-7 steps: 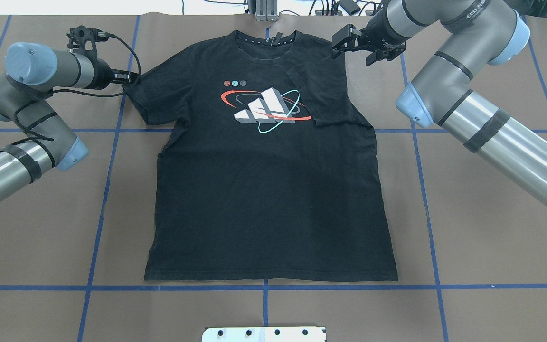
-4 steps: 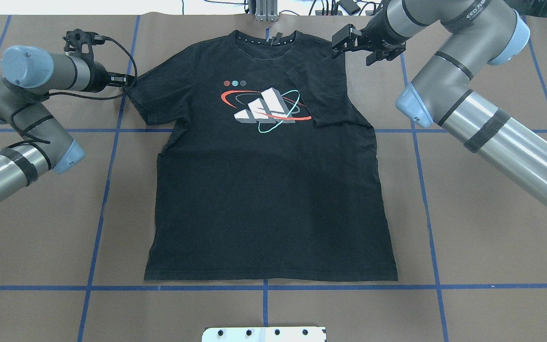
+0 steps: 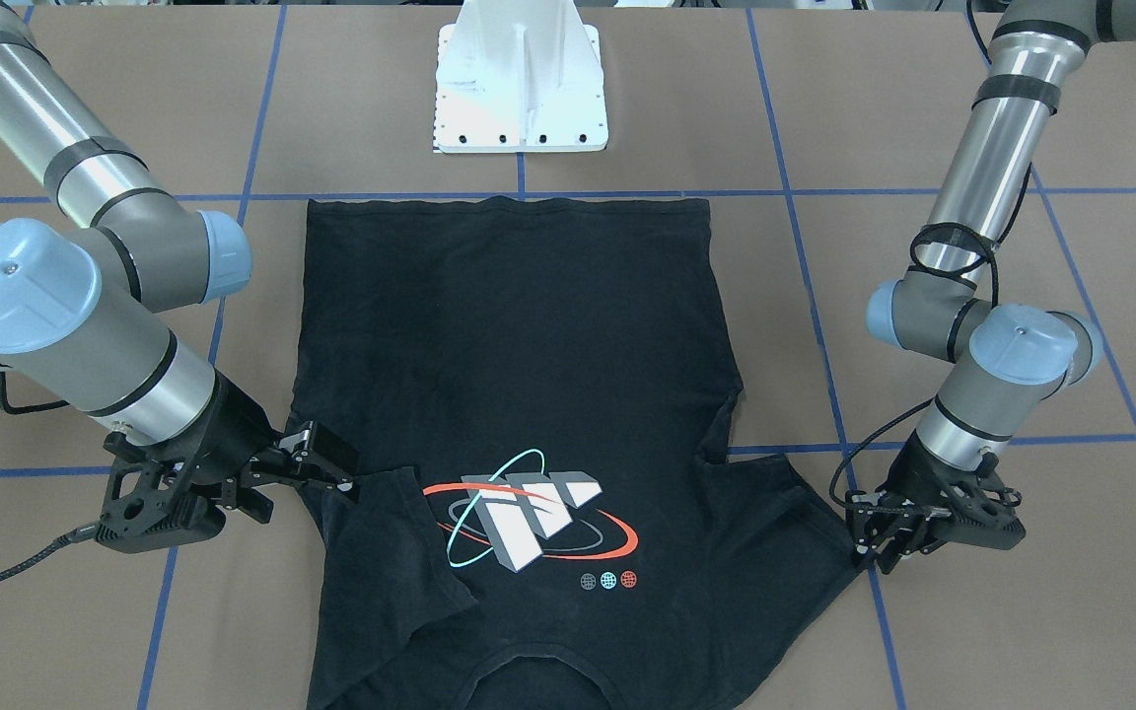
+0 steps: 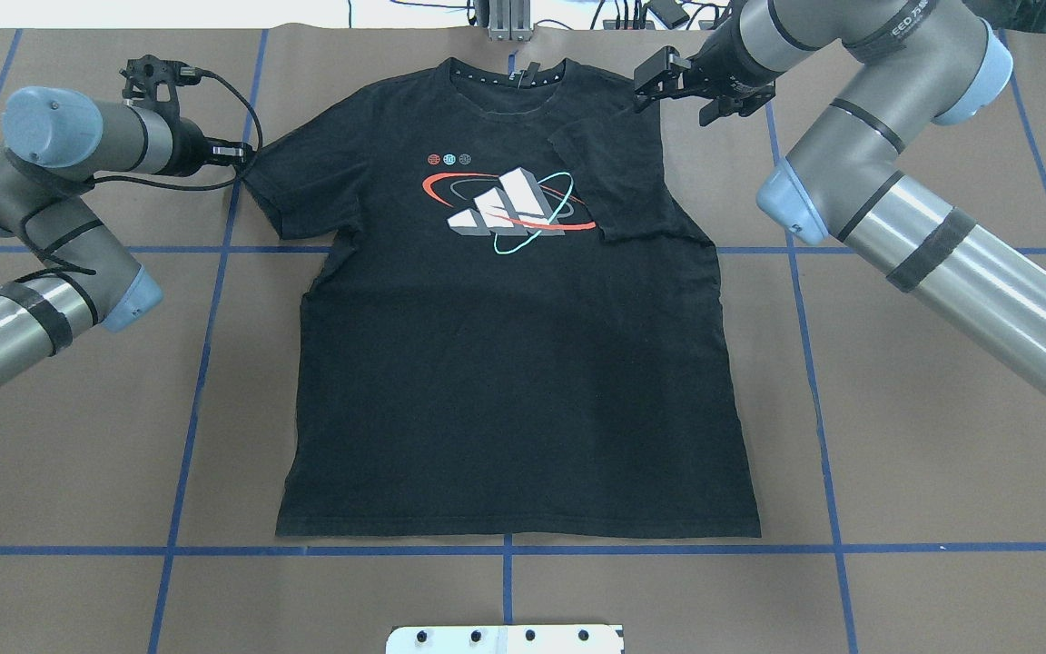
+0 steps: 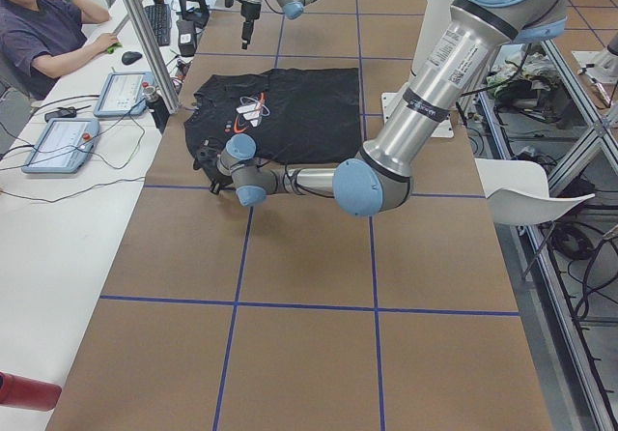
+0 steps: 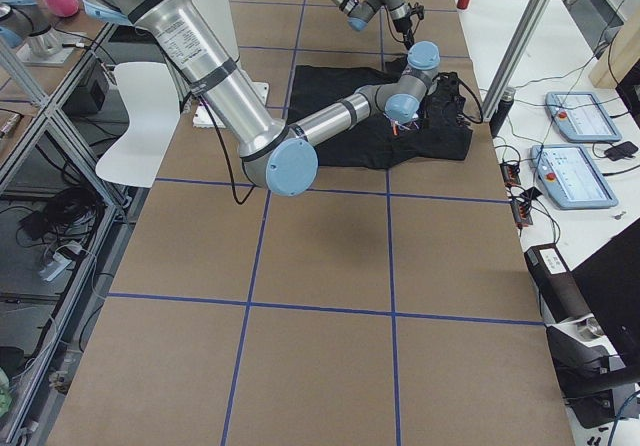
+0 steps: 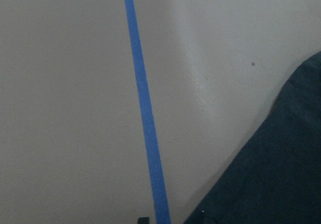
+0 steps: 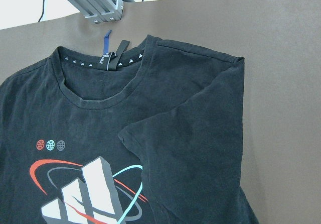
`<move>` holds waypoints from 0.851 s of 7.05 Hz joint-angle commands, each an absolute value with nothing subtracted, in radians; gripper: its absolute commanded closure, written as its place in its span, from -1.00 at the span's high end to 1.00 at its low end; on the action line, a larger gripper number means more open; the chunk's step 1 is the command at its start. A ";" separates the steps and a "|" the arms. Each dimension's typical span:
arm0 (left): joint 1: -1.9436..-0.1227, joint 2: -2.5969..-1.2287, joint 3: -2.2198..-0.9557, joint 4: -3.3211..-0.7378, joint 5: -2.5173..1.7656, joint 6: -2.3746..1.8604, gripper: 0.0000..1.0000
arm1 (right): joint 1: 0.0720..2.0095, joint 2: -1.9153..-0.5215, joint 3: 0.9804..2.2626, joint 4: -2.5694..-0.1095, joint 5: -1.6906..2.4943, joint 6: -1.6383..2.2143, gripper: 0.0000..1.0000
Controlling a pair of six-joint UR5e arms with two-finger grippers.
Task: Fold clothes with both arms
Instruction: 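Position the left gripper at the sleeve nearest it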
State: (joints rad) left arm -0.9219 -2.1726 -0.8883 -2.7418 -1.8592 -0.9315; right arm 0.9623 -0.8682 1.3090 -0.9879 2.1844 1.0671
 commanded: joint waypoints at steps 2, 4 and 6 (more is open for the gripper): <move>-0.922 -2.172 -0.891 -2.741 -1.859 -0.933 -0.55 | 0.963 -0.868 1.308 -0.988 2.184 1.068 0.99; -0.920 -2.178 -0.908 -2.709 -1.861 -0.934 -0.95 | 0.962 -0.870 1.308 -0.988 2.184 1.068 0.99; -0.922 -2.180 -0.946 -2.656 -1.867 -0.943 -1.00 | 0.962 -0.873 1.308 -0.988 2.184 1.066 0.99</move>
State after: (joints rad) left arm -0.9214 -2.1788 -0.9234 -2.6839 -1.8630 -0.9398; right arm 0.9625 -0.8713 1.3085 -0.9879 2.1844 1.0666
